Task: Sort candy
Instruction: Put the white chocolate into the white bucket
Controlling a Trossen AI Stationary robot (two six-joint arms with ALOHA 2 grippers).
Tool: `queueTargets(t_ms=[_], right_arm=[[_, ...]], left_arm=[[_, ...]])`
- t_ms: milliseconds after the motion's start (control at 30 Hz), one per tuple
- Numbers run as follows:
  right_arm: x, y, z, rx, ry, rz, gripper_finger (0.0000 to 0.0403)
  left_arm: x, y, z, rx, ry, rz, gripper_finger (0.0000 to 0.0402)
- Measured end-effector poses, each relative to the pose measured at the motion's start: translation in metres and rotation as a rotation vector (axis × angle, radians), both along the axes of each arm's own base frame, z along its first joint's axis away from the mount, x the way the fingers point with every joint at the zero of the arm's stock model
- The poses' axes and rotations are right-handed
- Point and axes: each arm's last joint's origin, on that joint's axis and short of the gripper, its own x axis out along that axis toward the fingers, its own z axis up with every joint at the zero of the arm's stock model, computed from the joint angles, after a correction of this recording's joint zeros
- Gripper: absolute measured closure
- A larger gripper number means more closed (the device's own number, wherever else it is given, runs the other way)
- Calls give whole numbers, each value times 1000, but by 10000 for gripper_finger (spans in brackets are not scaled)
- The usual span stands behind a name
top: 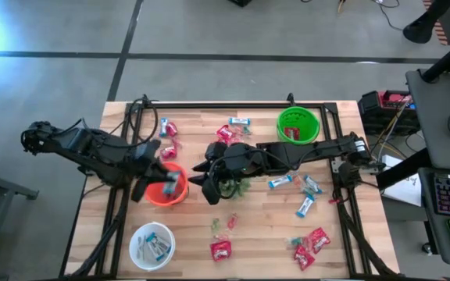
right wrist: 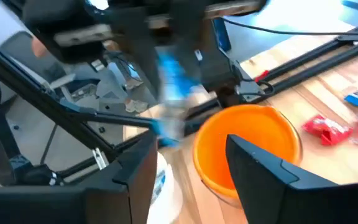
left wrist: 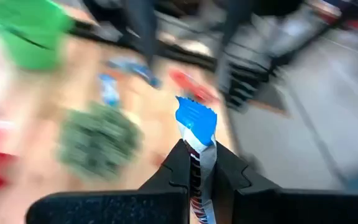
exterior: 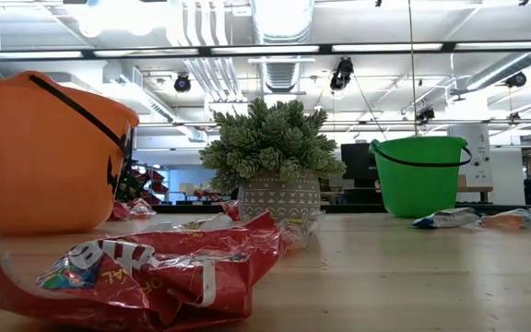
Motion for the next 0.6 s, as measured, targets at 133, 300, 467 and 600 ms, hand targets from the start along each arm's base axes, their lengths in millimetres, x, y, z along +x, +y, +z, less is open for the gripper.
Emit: queueTargets(t_ms=[133, 300, 467, 600], right_arm=[[-8, -4, 0, -5, 66, -19, 217], [-16, -10, 4, 38, 106, -54, 222], [-18, -14, 1, 81, 135, -86, 222], [-18, -17, 1, 117, 143, -110, 225]], left_arm=[[-11, -9, -3, -75, 71, -202, 399], [-23, -25, -7, -147, 160, -410, 399], [-33, -38, -12, -149, 229, -506, 399], [-38, -48, -13, -146, 243, -570, 399]])
